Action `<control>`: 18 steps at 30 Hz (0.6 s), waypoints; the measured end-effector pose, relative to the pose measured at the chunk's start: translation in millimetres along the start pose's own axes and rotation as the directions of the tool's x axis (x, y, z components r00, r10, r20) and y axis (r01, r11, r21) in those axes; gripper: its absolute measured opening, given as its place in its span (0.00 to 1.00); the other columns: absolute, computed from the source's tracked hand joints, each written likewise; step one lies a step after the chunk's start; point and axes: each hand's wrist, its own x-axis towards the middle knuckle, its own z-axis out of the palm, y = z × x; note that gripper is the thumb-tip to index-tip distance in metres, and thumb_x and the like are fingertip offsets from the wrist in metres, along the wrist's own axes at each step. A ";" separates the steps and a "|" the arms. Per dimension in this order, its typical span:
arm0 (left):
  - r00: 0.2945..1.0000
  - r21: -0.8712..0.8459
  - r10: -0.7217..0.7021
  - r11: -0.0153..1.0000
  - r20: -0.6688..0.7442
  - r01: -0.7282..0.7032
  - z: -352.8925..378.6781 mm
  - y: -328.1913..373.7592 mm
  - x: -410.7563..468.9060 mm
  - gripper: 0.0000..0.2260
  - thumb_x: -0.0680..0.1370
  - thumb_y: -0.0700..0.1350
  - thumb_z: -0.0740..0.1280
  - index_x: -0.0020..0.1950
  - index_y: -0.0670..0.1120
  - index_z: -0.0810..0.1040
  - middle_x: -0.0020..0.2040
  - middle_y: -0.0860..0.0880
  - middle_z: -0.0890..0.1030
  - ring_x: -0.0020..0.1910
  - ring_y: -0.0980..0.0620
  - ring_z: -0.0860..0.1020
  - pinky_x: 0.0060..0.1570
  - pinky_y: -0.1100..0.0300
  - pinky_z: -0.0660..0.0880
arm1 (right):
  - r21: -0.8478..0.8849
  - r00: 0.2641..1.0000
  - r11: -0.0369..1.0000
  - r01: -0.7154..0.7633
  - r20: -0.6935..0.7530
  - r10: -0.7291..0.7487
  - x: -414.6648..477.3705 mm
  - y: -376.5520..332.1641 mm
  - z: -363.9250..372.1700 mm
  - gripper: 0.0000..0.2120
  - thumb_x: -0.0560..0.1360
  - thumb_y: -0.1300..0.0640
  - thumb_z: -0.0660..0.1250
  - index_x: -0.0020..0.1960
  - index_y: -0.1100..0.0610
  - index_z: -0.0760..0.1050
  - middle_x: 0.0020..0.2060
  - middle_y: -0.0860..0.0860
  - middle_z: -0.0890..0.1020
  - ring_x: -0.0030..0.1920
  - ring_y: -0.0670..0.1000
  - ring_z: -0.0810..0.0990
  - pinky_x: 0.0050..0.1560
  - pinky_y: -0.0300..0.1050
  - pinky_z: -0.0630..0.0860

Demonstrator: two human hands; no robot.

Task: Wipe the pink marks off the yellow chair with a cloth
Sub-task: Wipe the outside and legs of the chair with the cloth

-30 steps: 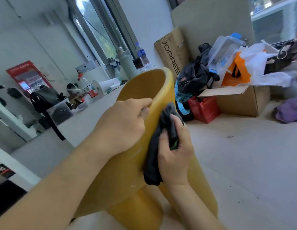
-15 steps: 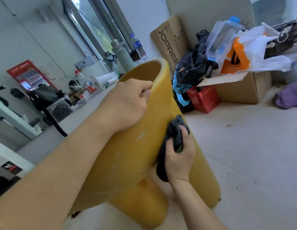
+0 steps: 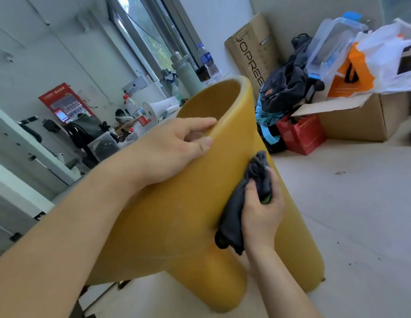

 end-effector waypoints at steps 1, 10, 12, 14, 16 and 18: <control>0.999 0.044 -0.037 0.998 0.036 0.035 -3.5 -3.7 -8.6 0.14 0.77 0.58 0.58 0.63 0.66 0.72 0.52 0.64 0.81 0.49 0.63 0.80 0.50 0.67 0.76 | 0.005 0.995 0.995 -0.095 -0.029 0.095 -0.8 6.7 -3.6 0.16 0.76 0.60 0.67 0.61 0.44 0.75 0.58 0.44 0.80 0.61 0.47 0.77 0.63 0.43 0.74; 0.992 0.194 0.022 0.981 -0.124 0.002 7.3 -33.3 -36.4 0.35 0.69 0.74 0.47 0.47 0.49 0.80 0.41 0.48 0.83 0.40 0.50 0.82 0.45 0.44 0.77 | 0.063 0.984 0.987 0.147 0.088 -0.153 -0.8 -39.1 13.6 0.14 0.74 0.61 0.69 0.57 0.50 0.77 0.53 0.47 0.80 0.55 0.48 0.79 0.56 0.41 0.75; 0.987 0.251 0.056 0.968 -0.150 -0.017 13.1 -25.1 -31.0 0.34 0.70 0.74 0.45 0.46 0.49 0.79 0.41 0.48 0.83 0.39 0.51 0.81 0.43 0.44 0.77 | 0.055 0.979 0.983 0.175 0.101 -0.179 22.9 -41.9 10.0 0.12 0.74 0.60 0.69 0.56 0.51 0.77 0.51 0.47 0.81 0.53 0.47 0.80 0.54 0.40 0.75; 0.979 0.271 0.106 0.961 -0.175 -0.056 19.7 -11.7 -20.5 0.32 0.72 0.71 0.45 0.46 0.49 0.78 0.40 0.47 0.82 0.39 0.50 0.81 0.43 0.44 0.77 | 0.042 0.997 0.998 0.050 0.056 -0.052 62.9 -36.8 8.5 0.11 0.75 0.61 0.69 0.55 0.51 0.77 0.48 0.44 0.82 0.50 0.39 0.80 0.53 0.36 0.74; 0.963 0.275 0.164 0.956 -0.213 -0.102 27.0 4.5 -5.7 0.28 0.75 0.67 0.46 0.45 0.49 0.77 0.38 0.49 0.81 0.39 0.50 0.80 0.43 0.44 0.76 | -0.003 0.995 0.995 -0.097 0.035 0.098 97.1 -35.4 4.7 0.14 0.75 0.59 0.68 0.60 0.54 0.77 0.52 0.45 0.82 0.51 0.39 0.79 0.58 0.41 0.75; 0.944 0.292 0.208 0.948 -0.257 -0.129 31.6 18.8 9.7 0.26 0.78 0.64 0.48 0.43 0.47 0.76 0.36 0.49 0.80 0.38 0.48 0.80 0.43 0.44 0.76 | -0.009 0.989 0.990 -0.137 0.052 0.138 99.6 -44.7 0.5 0.15 0.75 0.57 0.68 0.61 0.51 0.77 0.54 0.45 0.81 0.53 0.42 0.79 0.61 0.46 0.76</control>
